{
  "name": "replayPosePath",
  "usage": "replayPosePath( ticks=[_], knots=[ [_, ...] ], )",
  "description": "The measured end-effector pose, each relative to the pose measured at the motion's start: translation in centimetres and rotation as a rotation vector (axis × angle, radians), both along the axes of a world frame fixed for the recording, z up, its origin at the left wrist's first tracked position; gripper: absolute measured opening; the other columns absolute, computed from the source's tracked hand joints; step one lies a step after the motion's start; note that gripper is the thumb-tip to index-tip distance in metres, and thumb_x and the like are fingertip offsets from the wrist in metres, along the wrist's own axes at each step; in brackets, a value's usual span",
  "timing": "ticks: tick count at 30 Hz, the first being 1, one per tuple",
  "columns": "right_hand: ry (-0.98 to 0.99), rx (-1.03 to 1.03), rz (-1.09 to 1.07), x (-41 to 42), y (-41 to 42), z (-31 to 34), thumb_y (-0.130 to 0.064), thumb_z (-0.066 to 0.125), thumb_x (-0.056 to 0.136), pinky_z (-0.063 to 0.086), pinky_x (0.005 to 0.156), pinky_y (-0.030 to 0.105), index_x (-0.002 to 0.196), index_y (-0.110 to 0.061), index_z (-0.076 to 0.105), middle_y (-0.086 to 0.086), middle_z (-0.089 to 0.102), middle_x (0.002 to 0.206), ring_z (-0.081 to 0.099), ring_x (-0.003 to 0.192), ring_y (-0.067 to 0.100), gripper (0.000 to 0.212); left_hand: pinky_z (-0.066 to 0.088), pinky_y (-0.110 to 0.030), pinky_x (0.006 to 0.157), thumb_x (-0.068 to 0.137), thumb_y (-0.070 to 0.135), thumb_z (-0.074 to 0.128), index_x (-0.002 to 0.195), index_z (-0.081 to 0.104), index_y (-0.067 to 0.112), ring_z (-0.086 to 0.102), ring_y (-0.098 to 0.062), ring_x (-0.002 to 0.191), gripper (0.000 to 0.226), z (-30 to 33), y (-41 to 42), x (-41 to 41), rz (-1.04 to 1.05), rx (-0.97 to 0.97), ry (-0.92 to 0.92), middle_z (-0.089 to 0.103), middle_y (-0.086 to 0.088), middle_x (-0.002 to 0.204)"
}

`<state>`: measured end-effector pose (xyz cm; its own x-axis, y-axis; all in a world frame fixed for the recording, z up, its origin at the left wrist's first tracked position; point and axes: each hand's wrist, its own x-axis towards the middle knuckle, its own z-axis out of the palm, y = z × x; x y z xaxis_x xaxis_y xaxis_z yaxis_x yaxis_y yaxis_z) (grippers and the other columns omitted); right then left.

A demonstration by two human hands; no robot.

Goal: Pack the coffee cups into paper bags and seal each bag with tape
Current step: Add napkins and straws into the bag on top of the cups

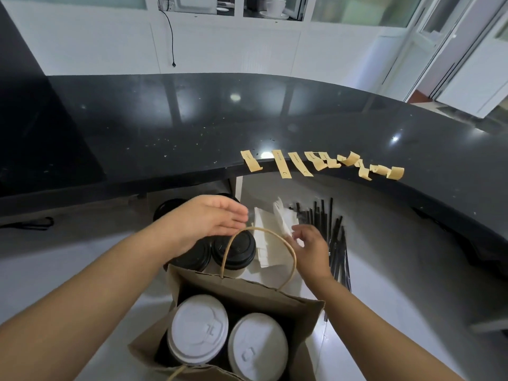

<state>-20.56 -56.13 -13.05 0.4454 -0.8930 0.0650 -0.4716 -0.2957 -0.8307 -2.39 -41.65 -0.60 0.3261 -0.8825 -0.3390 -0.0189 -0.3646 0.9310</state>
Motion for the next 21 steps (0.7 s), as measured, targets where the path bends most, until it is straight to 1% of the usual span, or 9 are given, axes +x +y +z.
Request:
replayPosePath(
  ticks=[3,7,10,13,14,16,17,19,21],
  knots=[
    [-0.063,-0.058,-0.002,0.4,0.6,0.5,-0.021,0.074,0.082,0.048,0.091,0.035,0.064,-0.019,0.055,-0.008,0.06,0.103,0.056,0.106,0.015,0.026,0.055,-0.024,0.085,0.095,0.002,0.048,0.122,0.054,0.002,0.065,-0.019,0.104,0.028,-1.1,-4.2,-0.5,-0.092,0.128,0.06,0.062,-0.016,0.118],
    [-0.117,-0.162,0.043,1.0,1.3,0.9,-0.025,0.075,0.081,0.052,0.083,0.047,0.066,-0.018,0.057,-0.018,0.059,0.101,0.057,0.104,0.011,0.024,0.048,-0.039,0.099,0.092,0.007,0.056,0.124,0.052,-0.003,0.062,-0.024,0.108,0.033,-2.1,-7.6,-1.1,-0.208,0.244,0.074,0.062,-0.016,0.115],
    [-0.117,-0.252,0.122,1.4,1.5,1.5,-0.029,0.073,0.081,0.052,0.081,0.044,0.069,-0.019,0.057,-0.016,0.058,0.104,0.057,0.104,0.011,0.022,0.051,-0.04,0.095,0.094,0.016,0.056,0.107,0.057,-0.002,0.063,-0.028,0.097,0.023,-2.3,-8.5,-1.2,-0.251,0.259,0.156,0.065,-0.019,0.104],
    [-0.145,-0.198,0.205,1.6,1.6,2.0,-0.032,0.07,0.081,0.052,0.085,0.041,0.077,-0.025,0.064,-0.025,0.051,0.11,0.052,0.11,0.009,0.01,0.051,-0.041,0.091,0.095,0.016,0.052,0.108,0.058,-0.002,0.064,-0.032,0.093,0.023,-3.0,-8.9,-1.1,-0.201,0.224,0.177,0.066,-0.023,0.102],
    [-0.135,-0.183,0.219,1.6,1.6,2.2,-0.037,0.065,0.082,0.05,0.089,0.039,0.081,-0.026,0.069,-0.027,0.049,0.112,0.051,0.113,0.008,0.012,0.049,-0.042,0.09,0.096,0.015,0.051,0.105,0.059,-0.001,0.063,-0.03,0.089,0.02,-3.3,-9.0,-1.1,-0.178,0.216,0.184,0.066,-0.02,0.096],
    [-0.161,-0.171,0.217,1.5,1.4,2.2,-0.042,0.055,0.086,0.049,0.092,0.039,0.089,-0.021,0.074,-0.023,0.053,0.113,0.053,0.113,0.009,0.029,0.048,-0.043,0.091,0.096,0.011,0.05,0.099,0.061,0.003,0.061,-0.028,0.087,0.015,-3.9,-9.1,-1.0,-0.133,0.205,0.19,0.066,-0.015,0.09],
    [-0.202,-0.158,0.191,1.4,1.2,2.3,-0.038,0.055,0.087,0.05,0.091,0.042,0.091,-0.018,0.074,-0.017,0.057,0.112,0.054,0.111,0.01,0.028,0.048,-0.042,0.092,0.095,0.011,0.051,0.098,0.062,0.004,0.062,-0.029,0.089,0.013,-4.1,-9.1,-1.0,-0.13,0.199,0.185,0.067,-0.016,0.093],
    [-0.231,-0.132,0.074,1.5,0.6,2.7,-0.021,0.064,0.086,0.049,0.094,0.044,0.095,-0.019,0.07,-0.009,0.057,0.112,0.054,0.11,0.012,0.011,0.048,-0.042,0.094,0.091,0.012,0.059,0.101,0.063,0.005,0.064,-0.032,0.097,0.013,-4.2,-9.1,-1.1,-0.14,0.178,0.204,0.069,-0.017,0.1],
    [-0.179,-0.038,-0.085,1.7,0.3,3.5,-0.014,0.071,0.082,0.043,0.102,0.036,0.113,-0.021,0.059,-0.009,0.047,0.12,0.046,0.114,0.01,0.034,0.049,-0.043,0.097,0.09,0.015,0.062,0.108,0.062,0.004,0.064,-0.032,0.103,0.021,-4.2,-9.1,-1.1,-0.145,0.17,0.219,0.07,-0.014,0.105]
  ],
)
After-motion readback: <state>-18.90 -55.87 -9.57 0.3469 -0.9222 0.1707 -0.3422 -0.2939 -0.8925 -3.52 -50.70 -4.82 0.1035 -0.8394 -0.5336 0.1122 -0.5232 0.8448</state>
